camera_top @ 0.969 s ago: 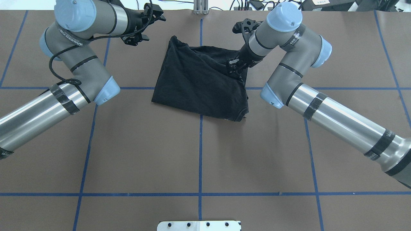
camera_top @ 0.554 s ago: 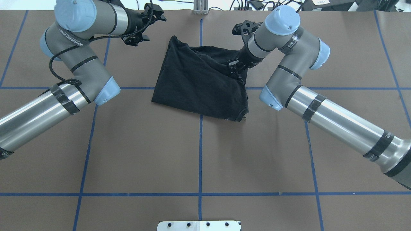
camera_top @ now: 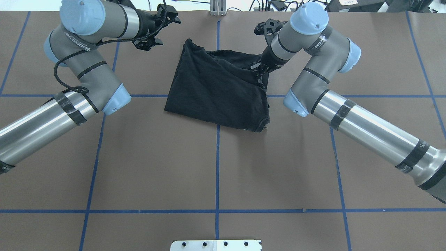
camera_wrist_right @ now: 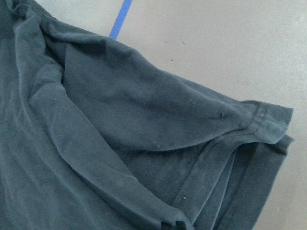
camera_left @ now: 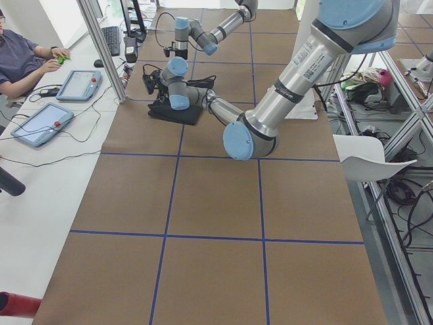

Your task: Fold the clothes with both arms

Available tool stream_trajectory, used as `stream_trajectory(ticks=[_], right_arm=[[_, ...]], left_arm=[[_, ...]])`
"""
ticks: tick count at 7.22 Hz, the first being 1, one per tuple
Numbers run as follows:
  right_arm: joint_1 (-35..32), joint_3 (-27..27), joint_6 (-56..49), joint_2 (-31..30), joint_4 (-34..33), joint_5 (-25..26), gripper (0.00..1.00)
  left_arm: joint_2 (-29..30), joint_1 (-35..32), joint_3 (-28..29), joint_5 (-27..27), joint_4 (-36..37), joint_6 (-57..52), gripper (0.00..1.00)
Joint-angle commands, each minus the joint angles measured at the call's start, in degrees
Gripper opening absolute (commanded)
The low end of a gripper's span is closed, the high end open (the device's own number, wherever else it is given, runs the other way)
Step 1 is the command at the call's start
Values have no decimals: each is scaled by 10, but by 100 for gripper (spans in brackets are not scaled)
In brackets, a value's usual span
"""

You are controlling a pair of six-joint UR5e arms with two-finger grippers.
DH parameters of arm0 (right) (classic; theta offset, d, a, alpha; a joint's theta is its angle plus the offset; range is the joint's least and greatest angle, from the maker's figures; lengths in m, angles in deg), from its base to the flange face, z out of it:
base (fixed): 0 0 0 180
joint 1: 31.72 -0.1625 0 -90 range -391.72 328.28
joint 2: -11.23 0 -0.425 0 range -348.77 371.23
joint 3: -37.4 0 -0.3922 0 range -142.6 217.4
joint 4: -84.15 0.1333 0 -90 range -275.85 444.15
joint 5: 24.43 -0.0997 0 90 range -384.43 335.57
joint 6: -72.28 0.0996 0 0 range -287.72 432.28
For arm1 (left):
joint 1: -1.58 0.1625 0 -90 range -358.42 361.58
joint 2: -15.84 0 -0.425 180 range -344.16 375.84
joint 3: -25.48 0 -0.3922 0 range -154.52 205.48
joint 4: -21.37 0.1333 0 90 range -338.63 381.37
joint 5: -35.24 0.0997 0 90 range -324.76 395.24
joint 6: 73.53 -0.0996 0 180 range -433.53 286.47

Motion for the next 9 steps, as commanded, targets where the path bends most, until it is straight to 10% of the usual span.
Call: stream_trajectory(ticks=[1,7,8,9], right_arm=[[-12,1,0,2,-6,-13,0],[-6,-42,-2,6,-6,41,0],[-7,-48,0,9,-4,41,95],[-16,-48,7,15,-4,36,100]], left_arm=[[0,1,0,0,0,0,100],[1,0,-1,0,0,1,100],[0,0,0,-1,0,1,100],[0,0,-1,-2,0,1,100]])
